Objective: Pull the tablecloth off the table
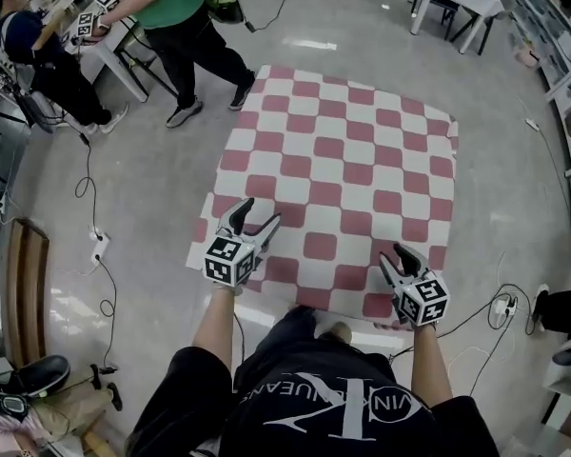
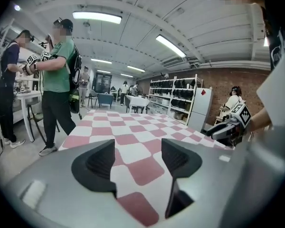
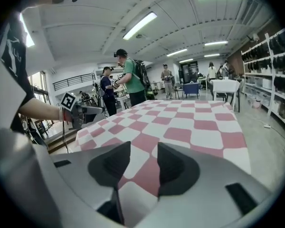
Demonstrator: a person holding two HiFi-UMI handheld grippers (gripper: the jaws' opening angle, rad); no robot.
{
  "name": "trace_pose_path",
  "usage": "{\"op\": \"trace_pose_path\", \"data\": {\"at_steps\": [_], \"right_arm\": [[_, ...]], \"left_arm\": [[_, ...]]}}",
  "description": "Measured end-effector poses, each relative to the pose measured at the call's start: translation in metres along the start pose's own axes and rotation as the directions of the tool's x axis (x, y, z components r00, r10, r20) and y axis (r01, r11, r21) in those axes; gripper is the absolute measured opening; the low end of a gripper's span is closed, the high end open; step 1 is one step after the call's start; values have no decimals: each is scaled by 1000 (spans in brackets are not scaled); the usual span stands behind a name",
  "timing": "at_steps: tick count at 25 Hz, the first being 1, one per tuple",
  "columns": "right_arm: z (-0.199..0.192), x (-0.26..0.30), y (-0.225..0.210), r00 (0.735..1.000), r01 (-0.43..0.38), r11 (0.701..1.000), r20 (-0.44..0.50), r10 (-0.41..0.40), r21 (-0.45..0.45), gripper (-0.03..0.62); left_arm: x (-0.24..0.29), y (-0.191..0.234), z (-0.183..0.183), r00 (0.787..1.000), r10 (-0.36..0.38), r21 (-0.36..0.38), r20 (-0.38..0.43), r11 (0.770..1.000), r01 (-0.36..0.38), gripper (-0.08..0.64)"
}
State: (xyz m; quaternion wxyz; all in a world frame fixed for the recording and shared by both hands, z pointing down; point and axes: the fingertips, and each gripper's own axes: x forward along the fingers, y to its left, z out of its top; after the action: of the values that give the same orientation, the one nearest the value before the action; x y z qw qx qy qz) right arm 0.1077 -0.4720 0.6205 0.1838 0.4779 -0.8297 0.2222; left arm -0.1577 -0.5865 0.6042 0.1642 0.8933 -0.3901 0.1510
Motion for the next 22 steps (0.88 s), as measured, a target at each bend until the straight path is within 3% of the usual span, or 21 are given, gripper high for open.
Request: {"op": "trace_pose_path", "data": {"at_steps": [5, 12, 17, 22], "right_arm": [[6, 22, -2, 999, 13, 1000, -37, -13, -3, 154], [3, 38, -30, 970, -65, 981, -241, 19, -182, 227], [3, 35, -69, 918, -170, 938, -394, 39, -302, 280], [-12, 37, -111, 836, -283, 868, -548, 15, -408, 319]], "left_arm": [[24, 29, -2, 992, -66, 72, -111, 995, 74, 322], [57, 50, -12, 949, -190, 149, -250, 961, 232, 371], [64, 55, -15, 946, -187, 157, -266, 960, 234, 371], [76, 53, -20, 950, -160, 142, -268, 969, 204, 373]]}}
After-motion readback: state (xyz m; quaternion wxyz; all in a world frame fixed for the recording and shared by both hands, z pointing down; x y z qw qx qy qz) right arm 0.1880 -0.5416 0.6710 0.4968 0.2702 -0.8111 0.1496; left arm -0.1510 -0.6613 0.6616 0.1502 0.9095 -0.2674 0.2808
